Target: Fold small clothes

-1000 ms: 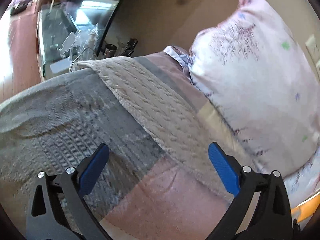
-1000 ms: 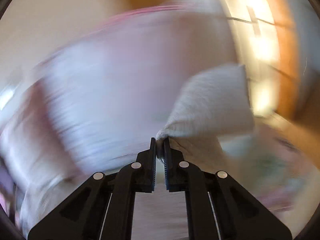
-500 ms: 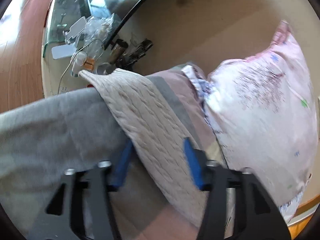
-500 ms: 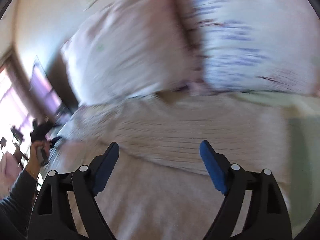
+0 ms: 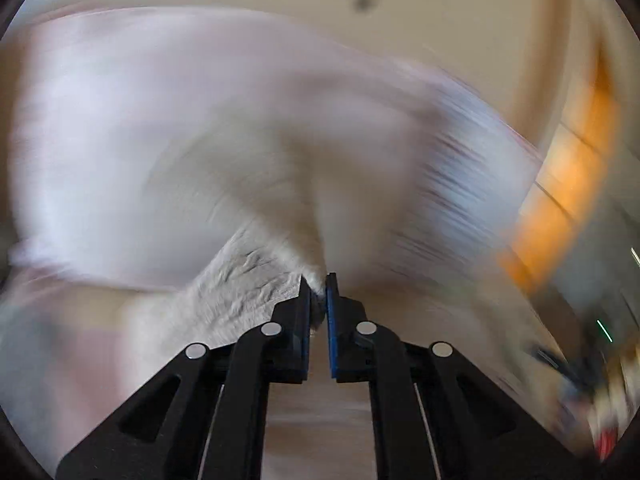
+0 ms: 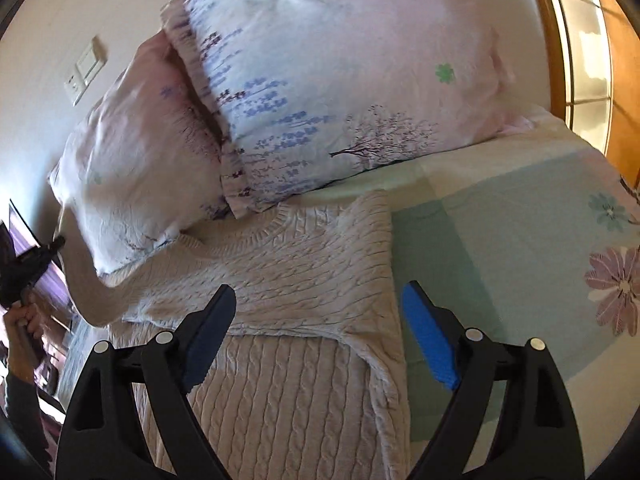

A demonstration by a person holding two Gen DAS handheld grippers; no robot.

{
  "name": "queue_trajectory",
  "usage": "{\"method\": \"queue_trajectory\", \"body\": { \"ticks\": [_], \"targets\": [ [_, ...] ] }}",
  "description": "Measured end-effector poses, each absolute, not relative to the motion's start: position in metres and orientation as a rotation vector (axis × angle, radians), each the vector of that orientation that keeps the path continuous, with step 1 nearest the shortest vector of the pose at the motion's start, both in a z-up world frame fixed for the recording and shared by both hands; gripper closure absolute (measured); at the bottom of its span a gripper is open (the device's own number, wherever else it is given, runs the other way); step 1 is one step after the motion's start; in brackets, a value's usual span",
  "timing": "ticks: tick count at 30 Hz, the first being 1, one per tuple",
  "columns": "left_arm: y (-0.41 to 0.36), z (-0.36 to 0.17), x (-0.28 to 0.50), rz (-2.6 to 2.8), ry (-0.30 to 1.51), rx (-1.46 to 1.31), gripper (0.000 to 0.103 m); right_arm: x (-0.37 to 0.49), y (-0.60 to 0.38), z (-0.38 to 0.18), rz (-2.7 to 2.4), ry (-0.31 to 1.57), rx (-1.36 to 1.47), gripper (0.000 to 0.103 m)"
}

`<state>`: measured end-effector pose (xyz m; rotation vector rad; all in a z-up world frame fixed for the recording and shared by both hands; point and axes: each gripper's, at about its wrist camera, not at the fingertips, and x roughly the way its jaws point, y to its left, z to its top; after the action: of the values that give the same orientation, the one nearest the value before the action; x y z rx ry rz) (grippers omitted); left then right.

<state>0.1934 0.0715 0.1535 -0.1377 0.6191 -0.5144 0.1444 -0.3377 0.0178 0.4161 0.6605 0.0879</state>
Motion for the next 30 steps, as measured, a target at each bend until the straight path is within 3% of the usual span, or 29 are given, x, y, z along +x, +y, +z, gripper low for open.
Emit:
{"method": "queue_trajectory", "body": {
  "ticks": [1, 4, 5, 7, 8, 11, 15, 17, 20, 22, 24, 29, 30],
  "targets": [
    [0.030, 0.144, 0.188, -0.614, 0.656, -0.091, 0.080, 0.145, -0.337, 0.015, 0.091, 0.670, 0.419, 0.016],
    [-0.043, 0.103, 0.170, -0.751, 0.808, 0.038, 0.070, 0.138, -0.340, 0.005, 0.096, 0.710, 0.436, 0.016],
    [-0.043, 0.093, 0.165, -0.749, 0.837, 0.044, 0.069, 0.130, -0.344, 0.003, 0.092, 0.714, 0.439, 0.016],
    [-0.015, 0.077, 0.155, -0.675, 0.868, 0.010, 0.047, 0.111, -0.356, -0.002, 0.087, 0.738, 0.457, 0.016],
    [0.006, 0.072, 0.150, -0.632, 0.879, -0.030, 0.043, 0.104, -0.361, -0.006, 0.093, 0.754, 0.474, 0.016],
    [0.079, 0.055, 0.127, -0.458, 0.928, -0.121, 0.038, 0.078, -0.374, -0.022, 0.118, 0.817, 0.543, 0.017],
    [0.143, 0.038, 0.088, -0.322, 0.996, -0.220, 0.036, 0.044, -0.374, -0.044, 0.169, 0.898, 0.623, 0.037],
    [0.162, 0.028, 0.068, -0.330, 1.022, -0.299, 0.037, 0.024, -0.369, -0.050, 0.211, 0.891, 0.656, 0.041],
    [0.157, 0.018, 0.035, -0.384, 1.017, -0.355, 0.044, 0.000, -0.360, -0.062, 0.336, 0.940, 0.756, 0.064],
    [0.150, 0.013, 0.011, -0.453, 1.034, -0.400, 0.058, -0.013, -0.352, -0.073, 0.410, 0.975, 0.804, 0.074],
    [0.146, 0.011, -0.007, -0.476, 1.037, -0.415, 0.064, -0.026, -0.342, -0.081, 0.475, 0.995, 0.829, 0.084],
    [0.133, 0.000, -0.024, -0.500, 1.071, -0.467, 0.085, -0.034, -0.327, -0.076, 0.537, 0.976, 0.821, 0.093],
    [0.129, 0.000, -0.022, -0.511, 1.078, -0.472, 0.094, -0.031, -0.327, -0.071, 0.550, 0.951, 0.823, 0.095]
  ]
}}
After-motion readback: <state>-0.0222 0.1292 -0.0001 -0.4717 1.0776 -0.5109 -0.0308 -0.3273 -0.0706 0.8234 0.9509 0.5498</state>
